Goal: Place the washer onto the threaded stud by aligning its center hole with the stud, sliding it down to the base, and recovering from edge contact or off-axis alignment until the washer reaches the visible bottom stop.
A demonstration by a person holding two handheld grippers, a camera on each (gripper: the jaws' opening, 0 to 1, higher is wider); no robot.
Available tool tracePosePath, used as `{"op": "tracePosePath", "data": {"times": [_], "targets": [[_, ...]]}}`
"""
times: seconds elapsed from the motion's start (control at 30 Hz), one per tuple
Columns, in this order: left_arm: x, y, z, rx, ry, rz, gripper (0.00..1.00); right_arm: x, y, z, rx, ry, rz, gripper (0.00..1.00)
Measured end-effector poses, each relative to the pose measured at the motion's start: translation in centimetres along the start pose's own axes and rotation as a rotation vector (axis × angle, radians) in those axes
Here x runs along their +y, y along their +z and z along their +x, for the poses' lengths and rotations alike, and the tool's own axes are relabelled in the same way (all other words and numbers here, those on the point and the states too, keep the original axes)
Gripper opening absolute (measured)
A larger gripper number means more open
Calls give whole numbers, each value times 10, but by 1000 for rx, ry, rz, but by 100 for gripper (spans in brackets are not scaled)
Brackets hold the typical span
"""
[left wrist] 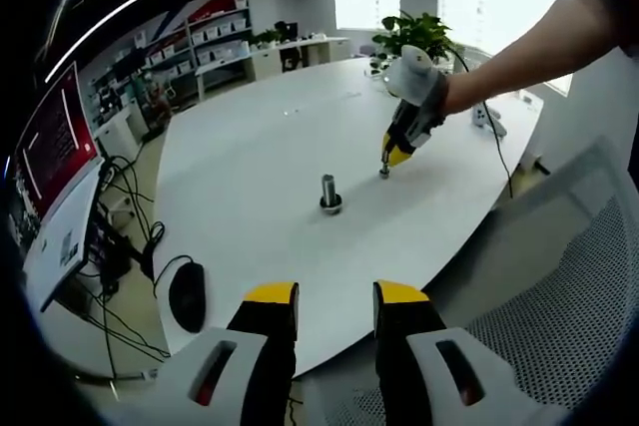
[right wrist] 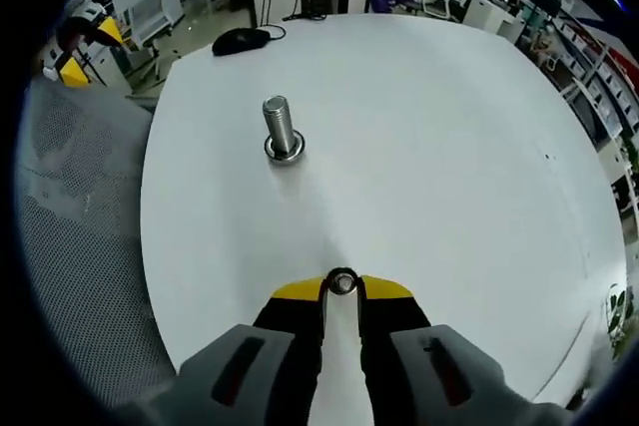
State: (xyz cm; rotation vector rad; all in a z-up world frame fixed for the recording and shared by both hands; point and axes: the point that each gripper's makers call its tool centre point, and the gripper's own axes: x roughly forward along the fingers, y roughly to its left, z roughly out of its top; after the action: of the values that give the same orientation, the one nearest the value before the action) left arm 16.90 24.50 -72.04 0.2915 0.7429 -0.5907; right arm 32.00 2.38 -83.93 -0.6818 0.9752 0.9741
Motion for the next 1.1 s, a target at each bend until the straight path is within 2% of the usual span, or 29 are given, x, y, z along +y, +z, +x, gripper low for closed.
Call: {"op": "tracePosePath", "data": {"times": [0.3,0.5,0.8,1.1], "targets": [[-1,-2,1,11,-3,1,28,-2,-8,14,25,6,27,15],[-2,-3,2,19,-11,4,28,-2,-7,10,3,-1,45,19],[-3,-4,2,26,-14,3,28,0,-21,-13,-44,-9,88,21],[-5,-3,2,24,-23,5,28,9,-33,-51,-165,-44,178,22]]}}
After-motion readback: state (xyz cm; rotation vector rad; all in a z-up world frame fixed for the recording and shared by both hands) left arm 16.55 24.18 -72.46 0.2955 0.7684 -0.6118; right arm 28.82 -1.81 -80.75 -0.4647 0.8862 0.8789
